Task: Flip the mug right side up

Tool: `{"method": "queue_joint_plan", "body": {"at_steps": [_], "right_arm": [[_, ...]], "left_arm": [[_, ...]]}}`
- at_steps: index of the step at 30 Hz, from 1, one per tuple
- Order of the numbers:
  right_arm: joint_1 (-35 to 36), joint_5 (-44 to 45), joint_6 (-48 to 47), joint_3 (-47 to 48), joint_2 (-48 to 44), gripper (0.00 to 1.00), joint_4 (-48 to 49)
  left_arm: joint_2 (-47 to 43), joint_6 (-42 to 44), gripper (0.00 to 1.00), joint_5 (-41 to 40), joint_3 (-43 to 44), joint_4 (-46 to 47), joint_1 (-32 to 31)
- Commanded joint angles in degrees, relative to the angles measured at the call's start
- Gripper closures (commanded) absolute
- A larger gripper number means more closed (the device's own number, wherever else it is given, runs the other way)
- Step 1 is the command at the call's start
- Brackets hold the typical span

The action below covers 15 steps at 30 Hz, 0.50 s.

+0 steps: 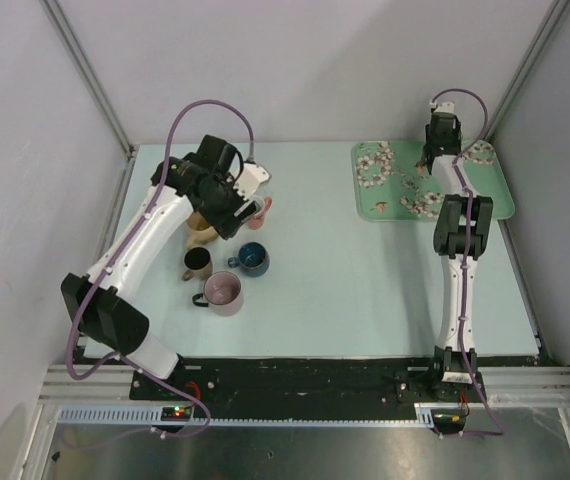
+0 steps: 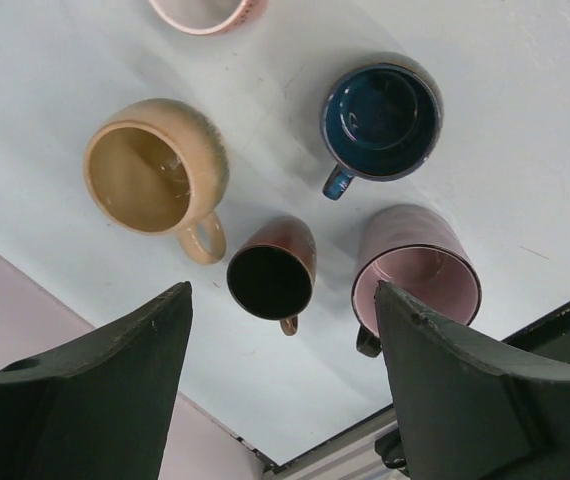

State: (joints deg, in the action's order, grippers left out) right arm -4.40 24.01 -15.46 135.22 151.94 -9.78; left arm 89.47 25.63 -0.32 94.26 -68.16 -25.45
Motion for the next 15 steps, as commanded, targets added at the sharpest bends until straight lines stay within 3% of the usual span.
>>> {"method": "queue_joint_plan", "body": {"at_steps": [1,6,10,15], "right_arm": [[-0.5,1.2,-4.2,3.8,1.6,0.54,4.3],[-0.5,1.2,-5.1,4.2,2.0,0.61,4.3],[-0.9,0.7,-3.9,4.5,1.8,0.94,2.9],[-2.0,-1.5,1.9,-0.3,-3.2,1.0,1.4]], "left_arm": [[-0.1,1.3,0.22,-0.9,3.6,-0.3,1.4],[0.8,1.8,0.22,-1.7,5.5,-0.5,1.9],[1.1,2.0,0.22,-2.0,6.5,-0.6,2.0],[0.7,1.5,0.22,-1.9,7.2,-0.9,1.9]]}}
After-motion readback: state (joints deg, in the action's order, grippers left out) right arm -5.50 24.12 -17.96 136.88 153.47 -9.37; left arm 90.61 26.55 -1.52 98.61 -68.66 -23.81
